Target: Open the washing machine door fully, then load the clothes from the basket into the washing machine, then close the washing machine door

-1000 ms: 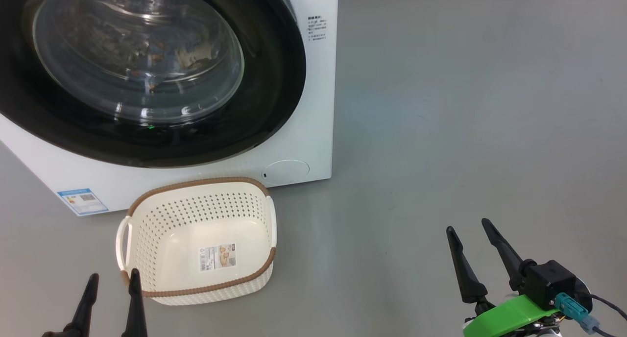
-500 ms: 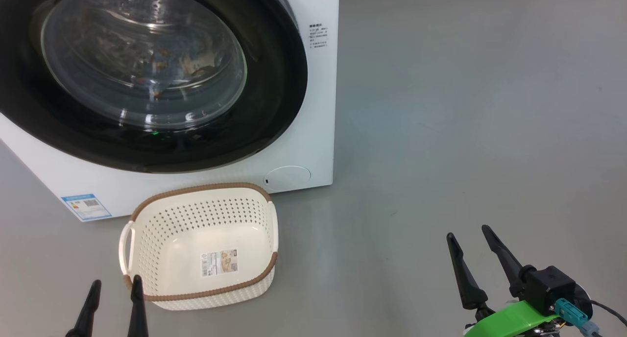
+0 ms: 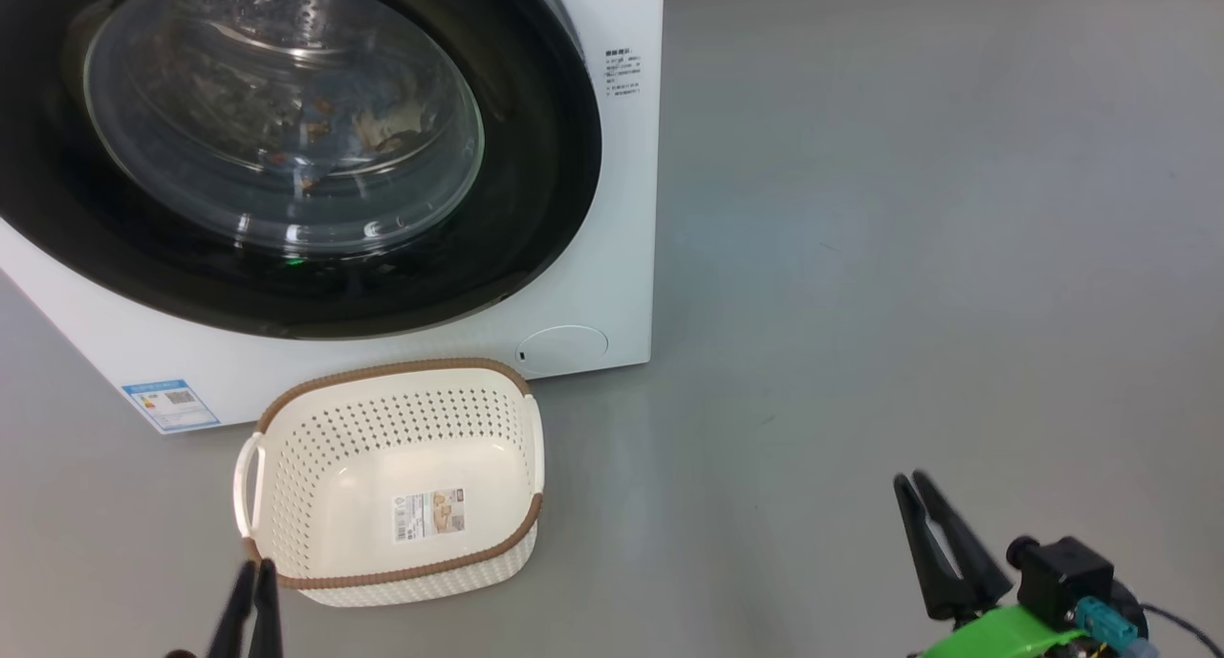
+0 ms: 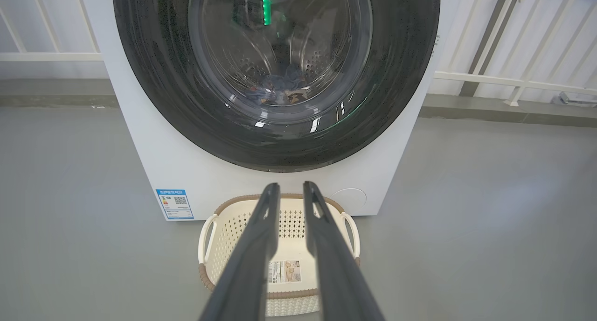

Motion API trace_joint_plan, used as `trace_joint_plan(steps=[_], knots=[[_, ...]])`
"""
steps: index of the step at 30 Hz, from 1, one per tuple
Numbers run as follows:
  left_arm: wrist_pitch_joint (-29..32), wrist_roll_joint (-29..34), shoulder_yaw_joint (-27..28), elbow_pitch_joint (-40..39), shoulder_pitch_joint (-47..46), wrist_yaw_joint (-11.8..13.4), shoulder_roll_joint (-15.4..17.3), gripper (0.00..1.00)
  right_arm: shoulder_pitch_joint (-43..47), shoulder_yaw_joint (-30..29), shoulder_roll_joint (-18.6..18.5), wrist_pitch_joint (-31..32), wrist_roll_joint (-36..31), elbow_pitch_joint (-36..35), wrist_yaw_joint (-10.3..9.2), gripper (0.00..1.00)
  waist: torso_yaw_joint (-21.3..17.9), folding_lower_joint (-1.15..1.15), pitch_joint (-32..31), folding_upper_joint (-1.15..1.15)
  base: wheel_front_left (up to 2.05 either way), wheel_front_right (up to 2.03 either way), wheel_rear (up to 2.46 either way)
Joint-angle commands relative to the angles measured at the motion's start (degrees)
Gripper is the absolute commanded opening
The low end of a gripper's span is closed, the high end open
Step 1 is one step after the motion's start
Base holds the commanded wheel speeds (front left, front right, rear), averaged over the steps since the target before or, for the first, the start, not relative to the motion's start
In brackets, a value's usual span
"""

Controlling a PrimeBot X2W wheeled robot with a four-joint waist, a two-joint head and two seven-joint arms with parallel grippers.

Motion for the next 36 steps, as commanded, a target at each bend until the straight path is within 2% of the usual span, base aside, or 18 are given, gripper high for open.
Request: trace_joint_plan(steps=[1, 5, 8, 13, 36], knots=[[0.0, -0.1, 0.0, 0.1, 0.0, 0.0, 0.0, 0.0, 0.0, 0.0, 0.0, 0.0, 0.1, 0.0, 0.0, 0.0, 0.0, 0.0, 0.0, 0.0, 0.0, 0.0, 0.0], [0.6, -2.3, 0.0, 0.6, -0.3, 0.0, -0.1, 0.0, 0.3, 0.0, -0.1, 0.4, 2.4, 0.4, -0.01, 0.0, 0.0, 0.02, -0.1, 0.0, 0.0, 0.0, 0.0], [1.1, -4.2, 0.1, 0.6, -0.5, 0.0, 0.0, 0.0, 0.2, 0.0, -0.3, 0.8, 4.6, 0.4, -0.02, 0.0, 0.1, 0.13, -0.2, 0.0, 0.0, 0.0, 0.0], [1.9, -7.5, 0.2, 0.7, -0.9, 0.0, 0.0, 0.0, 0.0, 0.0, -0.5, 1.4, 8.2, 0.5, -0.03, 0.0, 0.2, 0.01, -0.2, 0.0, 0.0, 0.0, 0.0], [5.9, -23.2, 0.7, 1.3, -3.0, -0.1, 0.4, 0.0, -1.0, -0.6, -1.1, 4.8, 24.8, 0.8, -0.1, 0.0, 0.5, 0.0, -0.6, 0.0, 0.0, 0.0, 0.0]])
